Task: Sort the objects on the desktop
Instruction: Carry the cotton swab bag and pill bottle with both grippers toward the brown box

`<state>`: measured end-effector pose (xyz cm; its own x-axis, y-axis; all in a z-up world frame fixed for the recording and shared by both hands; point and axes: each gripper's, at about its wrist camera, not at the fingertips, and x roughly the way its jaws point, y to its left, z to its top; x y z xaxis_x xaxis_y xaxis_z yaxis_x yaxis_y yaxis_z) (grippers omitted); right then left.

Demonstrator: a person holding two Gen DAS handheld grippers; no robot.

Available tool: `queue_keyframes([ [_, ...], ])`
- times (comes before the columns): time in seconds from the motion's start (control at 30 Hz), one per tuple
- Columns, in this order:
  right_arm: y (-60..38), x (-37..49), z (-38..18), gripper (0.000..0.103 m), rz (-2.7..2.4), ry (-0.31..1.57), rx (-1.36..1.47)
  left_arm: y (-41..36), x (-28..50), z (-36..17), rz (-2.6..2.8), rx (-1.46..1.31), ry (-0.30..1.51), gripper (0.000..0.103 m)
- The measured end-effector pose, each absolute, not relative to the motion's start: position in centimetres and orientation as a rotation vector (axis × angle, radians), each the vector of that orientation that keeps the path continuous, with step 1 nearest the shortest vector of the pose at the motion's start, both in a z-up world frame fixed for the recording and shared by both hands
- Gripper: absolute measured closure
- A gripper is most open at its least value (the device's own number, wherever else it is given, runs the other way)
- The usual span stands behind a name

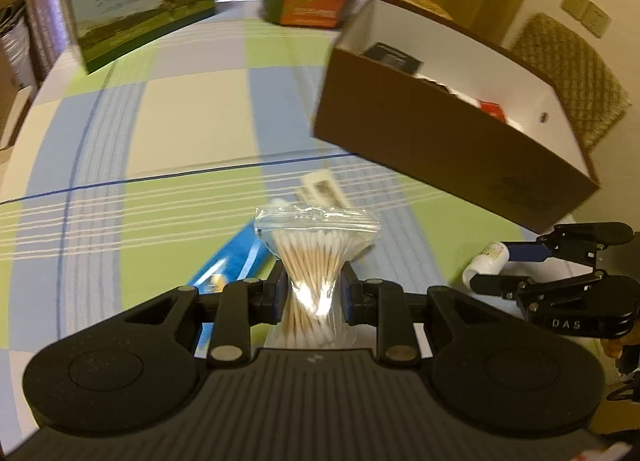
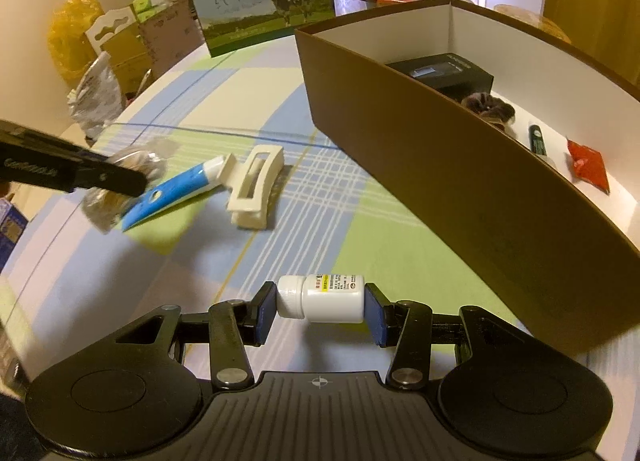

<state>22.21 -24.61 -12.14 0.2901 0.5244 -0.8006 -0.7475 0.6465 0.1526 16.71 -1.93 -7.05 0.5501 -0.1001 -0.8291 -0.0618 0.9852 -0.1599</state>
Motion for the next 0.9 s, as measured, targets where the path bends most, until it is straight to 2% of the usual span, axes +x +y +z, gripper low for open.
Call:
queue_keyframes([
  [0.37, -30.1, 22.2, -7.7, 0.059, 0.819, 0.965, -0.187, -8.0, 19.4, -3.8, -0.204, -0.132, 0.913, 0.081],
  [0.67, -34.5, 26.2, -0.9, 0.059, 0.771, 0.821, -0.092, -12.7, 24.1, -0.7, -0.295, -0.081, 0.827, 0.081],
  [0.9, -34.9, 31.1, 0.1, 0.059, 0.722, 0.785, -0.162, -15.5, 29.0, -0.1, -0.316, -0.047, 0.815, 0.081],
])
